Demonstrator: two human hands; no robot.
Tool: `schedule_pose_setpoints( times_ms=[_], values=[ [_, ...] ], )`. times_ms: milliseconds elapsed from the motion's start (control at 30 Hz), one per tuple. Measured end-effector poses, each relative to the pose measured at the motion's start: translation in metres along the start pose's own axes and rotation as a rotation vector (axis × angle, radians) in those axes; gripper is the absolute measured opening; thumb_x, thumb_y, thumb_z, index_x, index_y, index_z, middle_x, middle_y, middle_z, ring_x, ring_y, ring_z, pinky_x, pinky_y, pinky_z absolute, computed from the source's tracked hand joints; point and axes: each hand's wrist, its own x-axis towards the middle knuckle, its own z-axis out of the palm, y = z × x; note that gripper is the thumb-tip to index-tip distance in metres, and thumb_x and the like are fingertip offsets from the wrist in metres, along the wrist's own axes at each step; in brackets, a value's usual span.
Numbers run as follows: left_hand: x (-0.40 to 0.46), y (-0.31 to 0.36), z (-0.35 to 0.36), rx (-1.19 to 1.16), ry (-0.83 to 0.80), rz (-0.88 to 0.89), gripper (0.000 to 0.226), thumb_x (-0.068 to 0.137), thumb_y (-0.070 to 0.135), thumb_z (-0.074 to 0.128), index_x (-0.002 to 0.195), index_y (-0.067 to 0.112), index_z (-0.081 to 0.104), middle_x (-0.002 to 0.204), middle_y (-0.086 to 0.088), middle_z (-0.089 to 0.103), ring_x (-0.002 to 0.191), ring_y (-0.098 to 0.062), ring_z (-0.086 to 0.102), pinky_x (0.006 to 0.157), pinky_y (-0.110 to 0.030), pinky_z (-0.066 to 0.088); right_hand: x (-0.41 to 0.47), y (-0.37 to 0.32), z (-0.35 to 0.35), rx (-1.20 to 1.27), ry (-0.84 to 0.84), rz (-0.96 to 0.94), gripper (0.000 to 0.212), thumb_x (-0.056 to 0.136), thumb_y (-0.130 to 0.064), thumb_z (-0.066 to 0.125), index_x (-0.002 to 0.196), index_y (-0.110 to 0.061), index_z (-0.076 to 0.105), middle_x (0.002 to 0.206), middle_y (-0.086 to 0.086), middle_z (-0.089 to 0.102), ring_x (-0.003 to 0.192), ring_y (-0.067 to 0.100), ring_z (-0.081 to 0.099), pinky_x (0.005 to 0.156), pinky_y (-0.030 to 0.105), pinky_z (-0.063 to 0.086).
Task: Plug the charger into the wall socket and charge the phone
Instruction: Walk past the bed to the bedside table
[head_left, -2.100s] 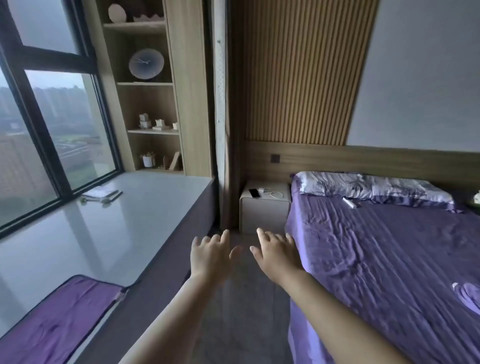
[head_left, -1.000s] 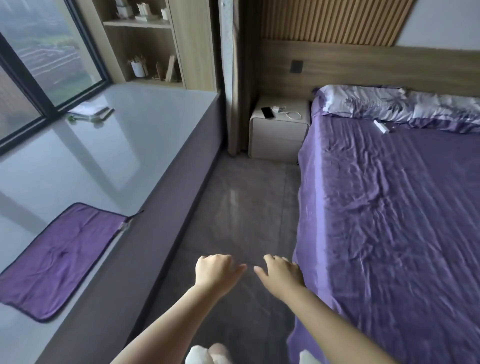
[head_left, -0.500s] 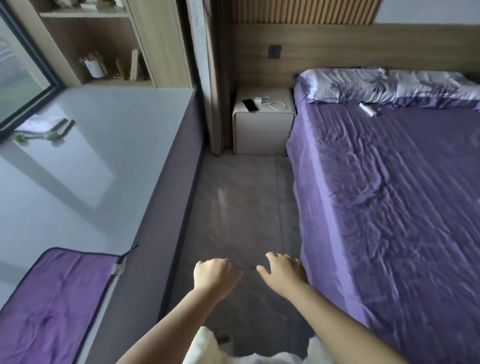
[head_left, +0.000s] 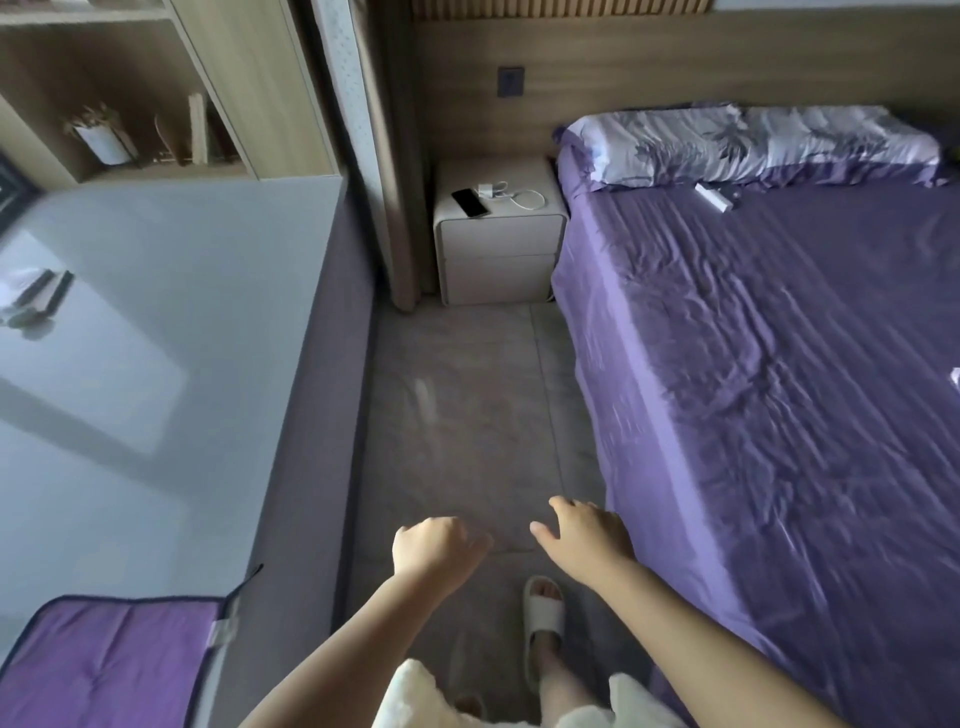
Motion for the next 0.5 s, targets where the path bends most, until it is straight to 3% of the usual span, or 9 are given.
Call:
schedule_pose_setpoints(
  times_ms=[300,500],
  values=[
    [0.086,0.051,-0.037,-0.007,-0.034,-0.052,0.050,0.083,0.053,0.034,0.095,0.019,0.069,0.101,-0.002,0.073,0.097,-0.024,0.065,0.087,-0.035,0.039,0.092,0.032,-0.037,0.026,-0.014,-0.074,0.048,0.093,-0.049,0.037,0.124,-0.015,0.049,0.121,0.010,0.064,0.107,0.031,0.060,0.085,0.037,0.046],
    [0.135,0.076,-0.065,0.008,-0.015,-0.078,0.048,0.085,0.054,0.037,0.092,0.019,0.068,0.100,-0.003,0.073,0.096,-0.025,0.065,0.089,-0.035,0.040,0.157,0.048,-0.069,0.000,-0.041,-0.111,0.048,0.093,-0.051,0.035,0.108,-0.011,0.056,0.114,0.010,0.064,0.102,0.031,0.061,0.080,0.037,0.046]
  ],
)
